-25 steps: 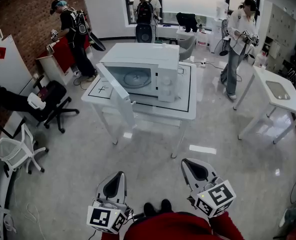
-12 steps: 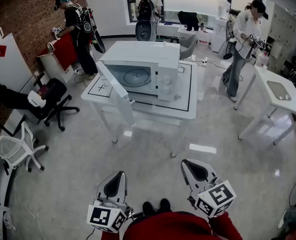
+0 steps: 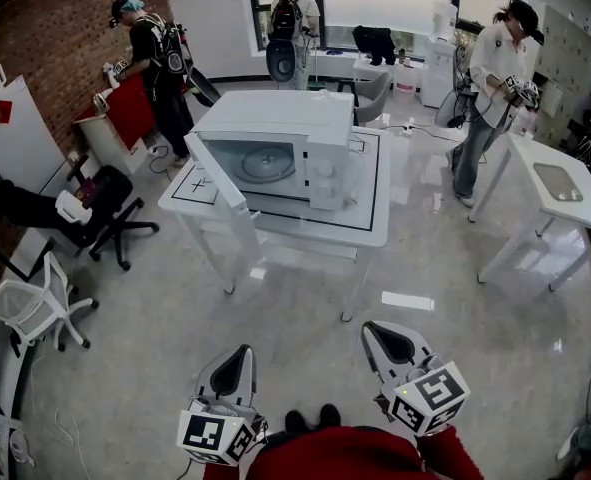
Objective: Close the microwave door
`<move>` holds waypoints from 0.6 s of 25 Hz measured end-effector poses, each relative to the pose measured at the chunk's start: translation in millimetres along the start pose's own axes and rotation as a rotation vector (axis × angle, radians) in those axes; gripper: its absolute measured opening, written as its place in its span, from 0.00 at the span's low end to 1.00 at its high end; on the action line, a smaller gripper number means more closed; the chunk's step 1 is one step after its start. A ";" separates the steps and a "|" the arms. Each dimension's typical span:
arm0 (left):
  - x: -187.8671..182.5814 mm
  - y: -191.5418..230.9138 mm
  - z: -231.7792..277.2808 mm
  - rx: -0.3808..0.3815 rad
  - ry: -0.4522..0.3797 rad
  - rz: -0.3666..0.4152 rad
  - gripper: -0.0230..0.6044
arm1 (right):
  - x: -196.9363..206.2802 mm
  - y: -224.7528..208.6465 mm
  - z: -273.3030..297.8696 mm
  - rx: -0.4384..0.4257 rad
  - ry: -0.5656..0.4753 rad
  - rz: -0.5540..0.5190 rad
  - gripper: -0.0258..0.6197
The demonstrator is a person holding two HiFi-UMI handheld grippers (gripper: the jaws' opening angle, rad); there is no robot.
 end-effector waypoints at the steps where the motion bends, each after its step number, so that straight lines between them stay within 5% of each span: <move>1: -1.4 -0.5 1.5 -0.002 0.000 0.005 0.05 | -0.9 -1.6 0.1 -0.002 -0.002 -0.002 0.06; 15: -22.5 -16.5 25.2 -0.035 -0.011 0.052 0.05 | -12.6 -27.6 0.8 -0.030 -0.019 -0.023 0.06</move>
Point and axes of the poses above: the fingertips, and each gripper's own axes: z forward along the fingers, y to its left, x out of its underside, the point moved 2 cm from there along -z, backward along the fingers, and after that the axes turned 14 degrees about y, right-handed, at the moved point
